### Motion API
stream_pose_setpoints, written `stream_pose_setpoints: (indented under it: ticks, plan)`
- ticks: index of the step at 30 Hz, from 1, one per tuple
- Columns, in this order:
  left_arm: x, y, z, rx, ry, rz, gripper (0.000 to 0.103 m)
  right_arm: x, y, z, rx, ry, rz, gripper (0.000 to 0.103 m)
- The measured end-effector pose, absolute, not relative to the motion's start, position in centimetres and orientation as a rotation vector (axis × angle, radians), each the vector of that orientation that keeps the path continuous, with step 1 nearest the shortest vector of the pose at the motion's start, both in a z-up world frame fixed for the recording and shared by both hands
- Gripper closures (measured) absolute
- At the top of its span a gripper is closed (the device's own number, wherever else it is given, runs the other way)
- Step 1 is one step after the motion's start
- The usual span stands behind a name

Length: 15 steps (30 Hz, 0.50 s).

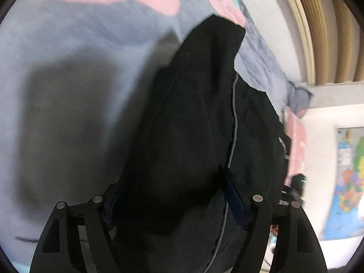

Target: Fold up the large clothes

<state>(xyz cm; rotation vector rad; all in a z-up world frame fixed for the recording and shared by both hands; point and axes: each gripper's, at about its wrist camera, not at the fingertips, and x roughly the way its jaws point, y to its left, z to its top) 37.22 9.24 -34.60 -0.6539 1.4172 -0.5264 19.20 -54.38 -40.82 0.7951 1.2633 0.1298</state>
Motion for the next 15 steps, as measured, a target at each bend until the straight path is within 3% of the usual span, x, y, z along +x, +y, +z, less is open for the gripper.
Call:
stream_pose_setpoints:
  ticks: [3,5,8,10,11,13,15]
  plan:
    - [37.4,9.4,-35.9,-0.733,1.385,-0.553,0.026,20.4,-53.4,-40.8,0.769,1.239,0.146,0.012]
    - [36.7,9.5,-35.5,-0.727,1.319,-0.548,0.045,20.0,-52.8,-39.9,0.744,1.223,0.158,0.024]
    - [35.5,9.9,-34.4,-0.727,1.275,-0.586,0.057,19.2,-52.5,-38.7,0.695,1.216,0.196,0.037]
    - [35.1,10.2,-34.3,-0.731,1.281,-0.604,0.057,19.1,-52.2,-39.0,0.681,1.236,0.208,0.036]
    - [35.2,10.2,-34.5,-0.733,1.287,-0.606,0.054,19.5,-52.0,-39.3,0.687,1.245,0.209,0.031]
    - [35.8,10.3,-35.4,-0.762,1.316,-0.580,0.039,20.3,-52.2,-40.3,0.744,1.265,0.215,0.021]
    - [36.3,9.7,-36.5,-0.810,1.341,-0.538,0.038,20.1,-52.4,-40.8,0.782,1.267,0.203,0.019]
